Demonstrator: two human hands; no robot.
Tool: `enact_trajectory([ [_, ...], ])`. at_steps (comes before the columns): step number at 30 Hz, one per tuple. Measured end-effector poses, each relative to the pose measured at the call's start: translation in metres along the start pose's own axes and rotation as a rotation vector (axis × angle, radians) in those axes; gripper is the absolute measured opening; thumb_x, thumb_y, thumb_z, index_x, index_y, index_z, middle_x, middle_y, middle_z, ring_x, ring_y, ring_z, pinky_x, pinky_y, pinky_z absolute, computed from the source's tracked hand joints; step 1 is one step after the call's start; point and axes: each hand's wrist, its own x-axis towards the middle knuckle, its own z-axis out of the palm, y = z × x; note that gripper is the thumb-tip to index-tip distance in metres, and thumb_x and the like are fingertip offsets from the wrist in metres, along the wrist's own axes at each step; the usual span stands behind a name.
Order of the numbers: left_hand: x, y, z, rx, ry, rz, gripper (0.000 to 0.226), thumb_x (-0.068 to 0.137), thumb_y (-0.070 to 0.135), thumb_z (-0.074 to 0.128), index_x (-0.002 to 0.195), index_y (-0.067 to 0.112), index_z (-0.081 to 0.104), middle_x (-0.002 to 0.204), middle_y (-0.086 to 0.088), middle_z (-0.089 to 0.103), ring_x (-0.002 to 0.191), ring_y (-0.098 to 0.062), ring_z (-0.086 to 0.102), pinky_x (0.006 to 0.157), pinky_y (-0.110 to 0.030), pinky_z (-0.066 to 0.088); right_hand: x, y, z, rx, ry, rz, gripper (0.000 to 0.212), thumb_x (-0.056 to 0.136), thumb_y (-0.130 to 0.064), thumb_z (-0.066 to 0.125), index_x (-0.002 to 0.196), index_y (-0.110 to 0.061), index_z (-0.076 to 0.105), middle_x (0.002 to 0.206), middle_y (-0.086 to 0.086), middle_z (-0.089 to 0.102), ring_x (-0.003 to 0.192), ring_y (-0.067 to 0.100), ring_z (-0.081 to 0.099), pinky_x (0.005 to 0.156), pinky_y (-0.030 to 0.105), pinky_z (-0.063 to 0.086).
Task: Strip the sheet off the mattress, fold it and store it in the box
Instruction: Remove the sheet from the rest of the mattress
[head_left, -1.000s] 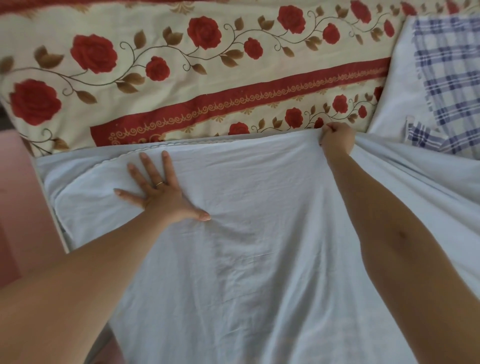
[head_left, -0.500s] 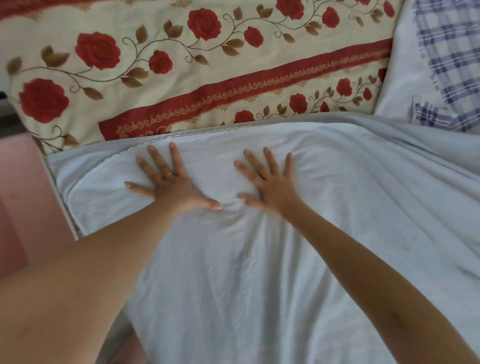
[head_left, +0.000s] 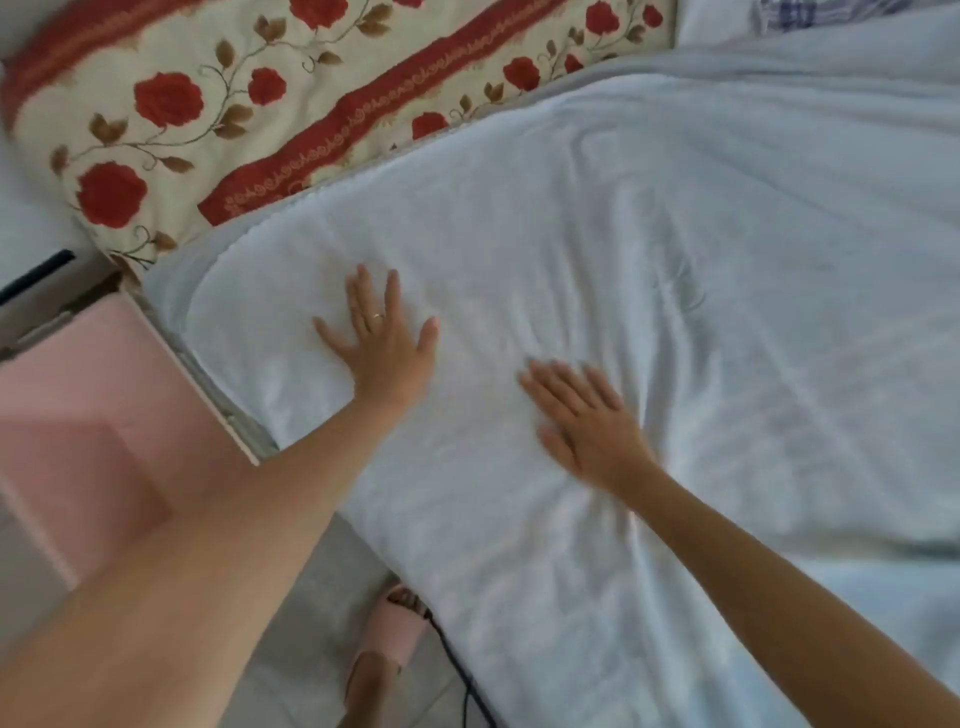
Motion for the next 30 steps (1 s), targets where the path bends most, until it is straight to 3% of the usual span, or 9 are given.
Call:
enact_trajectory([
  [5, -0.146, 0.02, 0.075, 0.113, -0.082, 0.419, 0.066, 0.088, 0.048, 0.025, 0.144, 0.015, 0.038, 0.154, -0.012, 0.025, 0.143, -0.024, 0.022, 0.107, -0.059, -0.001, -0.128, 0.098, -0.017, 0.129, -0.044, 1.117, 0.055, 0.099, -0.032, 0.029, 0.152, -0.025, 0.018, 0.16, 0.0, 0.012, 0.147, 0.023, 0.009, 0.115, 0.059, -0.004],
  [10, -0.259, 0.046, 0.114, 0.106, -0.138, 0.377, 0.062, 0.09, 0.042, 0.032, 0.144, 0.013, 0.036, 0.151, -0.014, 0.031, 0.141, -0.026, 0.027, 0.108, -0.059, 0.004, -0.177, 0.014, -0.004, 0.011, 0.143, 0.346, 0.058, 0.092, -0.033, 0.034, 0.147, -0.015, 0.031, 0.153, 0.008, 0.033, 0.142, 0.027, 0.029, 0.117, 0.044, -0.001],
  [12, -0.292, 0.05, 0.125, 0.163, -0.19, 0.415, 0.063, 0.088, 0.039, 0.032, 0.144, 0.01, 0.033, 0.153, -0.014, 0.028, 0.142, -0.025, 0.019, 0.107, -0.06, 0.0, -0.223, -0.027, 0.012, -0.036, -0.04, -0.119, 0.059, 0.093, -0.038, 0.035, 0.148, -0.019, 0.028, 0.152, 0.003, 0.036, 0.14, 0.023, 0.03, 0.117, 0.044, 0.005],
  [14, -0.307, 0.051, 0.13, 0.207, -0.196, 0.41, 0.069, 0.086, 0.041, 0.032, 0.146, 0.006, 0.028, 0.155, -0.015, 0.021, 0.144, -0.026, 0.013, 0.108, -0.06, -0.005, -0.267, -0.005, 0.029, -0.105, -0.166, -0.227, 0.058, 0.095, -0.047, 0.031, 0.15, -0.029, 0.021, 0.152, -0.002, 0.035, 0.14, 0.022, 0.033, 0.114, 0.052, 0.015],
  [19, -0.318, 0.076, 0.131, 0.246, -0.348, 0.257, 0.105, 0.082, 0.068, 0.044, 0.149, 0.011, -0.014, 0.155, -0.012, -0.023, 0.142, -0.025, -0.023, 0.104, -0.063, -0.018, -0.346, 0.136, 0.004, 0.054, -0.294, 1.002, 0.061, 0.095, -0.06, 0.023, 0.149, -0.043, 0.002, 0.16, -0.011, 0.003, 0.147, 0.028, 0.004, 0.104, 0.074, 0.005],
  [21, -0.321, 0.095, 0.132, 0.281, -0.472, 0.192, 0.132, 0.064, 0.079, 0.054, 0.142, 0.016, -0.032, 0.148, -0.012, -0.038, 0.137, -0.028, -0.034, 0.101, -0.065, -0.019, -0.352, 0.148, -0.01, 0.056, -0.318, 1.223, 0.06, 0.098, -0.052, 0.022, 0.152, -0.035, 0.003, 0.161, -0.007, -0.002, 0.147, 0.028, -0.004, 0.105, 0.074, 0.001],
  [23, -0.32, 0.108, 0.131, 0.302, -0.592, 0.141, 0.149, 0.052, 0.082, 0.063, 0.13, 0.019, -0.048, 0.136, -0.012, -0.053, 0.131, -0.031, -0.043, 0.1, -0.066, -0.02, -0.329, 0.124, -0.011, 0.008, -0.211, 1.089, 0.058, 0.1, -0.039, 0.031, 0.153, -0.026, 0.011, 0.161, 0.0, 0.003, 0.147, 0.029, -0.002, 0.11, 0.067, -0.006],
  [26, -0.318, 0.121, 0.127, 0.342, -0.671, 0.104, 0.156, 0.044, 0.083, 0.066, 0.116, 0.02, -0.056, 0.12, -0.01, -0.064, 0.124, -0.033, -0.049, 0.099, -0.067, -0.019, -0.285, 0.042, 0.002, -0.053, 0.014, 0.47, 0.057, 0.091, -0.025, 0.044, 0.147, -0.028, 0.033, 0.155, 0.002, 0.029, 0.143, 0.026, 0.026, 0.112, 0.06, 0.01],
  [30, -0.316, 0.125, 0.127, 0.403, -0.707, 0.063, 0.16, 0.038, 0.084, 0.067, 0.112, 0.02, -0.059, 0.116, -0.012, -0.067, 0.116, -0.032, -0.056, 0.097, -0.067, -0.021, -0.273, 0.01, 0.028, 0.003, -0.094, 0.069, 0.05, 0.091, -0.037, 0.032, 0.139, -0.032, 0.047, 0.146, -0.006, 0.045, 0.136, 0.02, 0.041, 0.105, 0.064, 0.031],
])
